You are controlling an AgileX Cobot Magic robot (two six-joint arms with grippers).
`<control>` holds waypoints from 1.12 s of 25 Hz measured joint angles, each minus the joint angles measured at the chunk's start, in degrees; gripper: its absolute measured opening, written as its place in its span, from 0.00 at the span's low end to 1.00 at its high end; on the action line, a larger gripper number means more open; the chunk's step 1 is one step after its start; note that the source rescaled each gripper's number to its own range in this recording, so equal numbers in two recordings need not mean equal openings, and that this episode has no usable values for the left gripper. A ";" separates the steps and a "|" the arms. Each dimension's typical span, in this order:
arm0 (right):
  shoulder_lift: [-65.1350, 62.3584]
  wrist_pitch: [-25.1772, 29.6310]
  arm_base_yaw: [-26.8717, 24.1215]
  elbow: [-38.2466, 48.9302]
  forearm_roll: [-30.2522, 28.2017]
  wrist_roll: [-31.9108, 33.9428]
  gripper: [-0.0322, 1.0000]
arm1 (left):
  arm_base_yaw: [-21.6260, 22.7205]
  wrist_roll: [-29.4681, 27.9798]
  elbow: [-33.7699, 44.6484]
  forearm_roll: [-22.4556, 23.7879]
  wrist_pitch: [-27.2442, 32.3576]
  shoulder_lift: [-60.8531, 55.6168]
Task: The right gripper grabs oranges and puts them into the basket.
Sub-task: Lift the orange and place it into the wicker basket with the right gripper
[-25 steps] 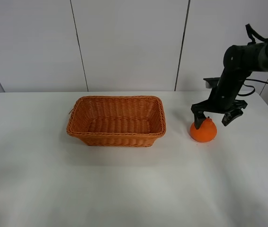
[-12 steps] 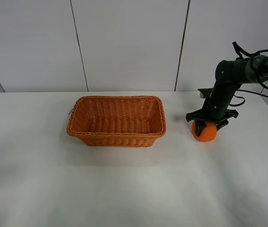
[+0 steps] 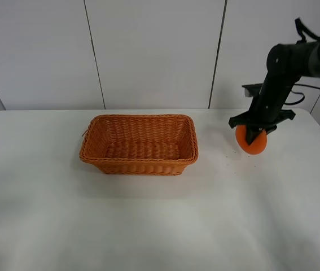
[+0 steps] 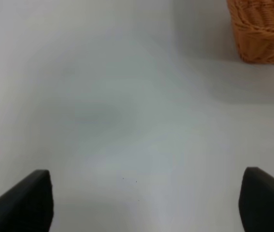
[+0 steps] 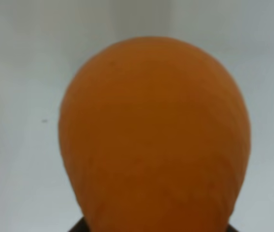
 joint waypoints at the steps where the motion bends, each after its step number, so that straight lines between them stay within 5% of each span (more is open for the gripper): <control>1: -0.84 2.13 0.00 -1.97 0.00 0.00 0.03 | 0.00 0.00 0.00 0.00 0.00 0.00; 10: -2.26 6.56 3.08 -13.49 0.36 -0.02 0.03 | 0.00 0.00 0.00 0.00 0.00 0.00; 22: -0.76 6.69 24.60 -21.04 1.08 0.23 0.03 | 0.00 0.00 0.00 0.00 0.00 0.00; 28: 7.59 1.59 29.31 -21.04 1.08 1.34 0.03 | 0.00 0.00 0.00 0.00 0.00 0.00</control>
